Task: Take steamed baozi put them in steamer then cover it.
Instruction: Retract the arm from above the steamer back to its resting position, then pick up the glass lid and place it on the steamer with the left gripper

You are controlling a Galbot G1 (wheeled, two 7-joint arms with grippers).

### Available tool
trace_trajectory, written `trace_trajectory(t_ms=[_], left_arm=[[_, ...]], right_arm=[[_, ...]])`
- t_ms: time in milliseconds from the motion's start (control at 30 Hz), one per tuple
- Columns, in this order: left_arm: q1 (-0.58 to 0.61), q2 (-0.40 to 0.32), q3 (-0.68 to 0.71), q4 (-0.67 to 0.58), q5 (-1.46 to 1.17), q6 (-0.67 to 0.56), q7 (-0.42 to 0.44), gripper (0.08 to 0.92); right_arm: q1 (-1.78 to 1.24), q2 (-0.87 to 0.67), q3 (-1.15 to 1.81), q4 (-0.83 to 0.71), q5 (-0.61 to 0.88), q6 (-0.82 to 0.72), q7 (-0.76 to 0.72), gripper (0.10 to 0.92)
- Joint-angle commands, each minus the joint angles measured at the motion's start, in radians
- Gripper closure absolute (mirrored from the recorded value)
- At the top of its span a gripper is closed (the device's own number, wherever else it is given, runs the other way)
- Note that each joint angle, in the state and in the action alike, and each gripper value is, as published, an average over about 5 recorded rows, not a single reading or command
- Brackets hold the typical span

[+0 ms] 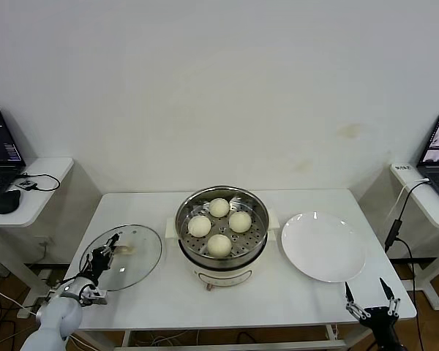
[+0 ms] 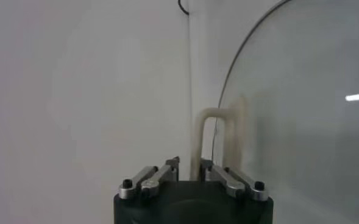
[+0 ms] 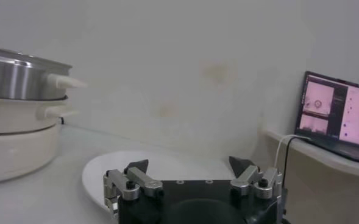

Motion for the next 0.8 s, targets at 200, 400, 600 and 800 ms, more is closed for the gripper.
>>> trace_trajectory(t_ms=[200,400,600,800], left_arm=[[0.200,0.063,-0.148,-0.394,-0.077,0.239,0.026,0.853],[0.264,0.131,-0.208,-0.594,-0.195,0.327,0.154,0.853],[0.287,0.210,-0.142,-0.779,-0.352,0.428,0.239,0.853],[0.207,0.268,0.087,-0.880,-0.443,0.525,0.244,0.853]], right_arm=[[0.002,-0.003,-0.012,0.007,-0.007,0.003,0.000,0.203],[0.002,-0.004,-0.015,0.010,-0.021,0.006,0.000,0.202],[0.001,0.002,-0.016,0.010,-0.052,0.014,0.002,0.203],[-0.001,0.022,-0.023,0.015,-0.106,0.027,0.007,0.202]])
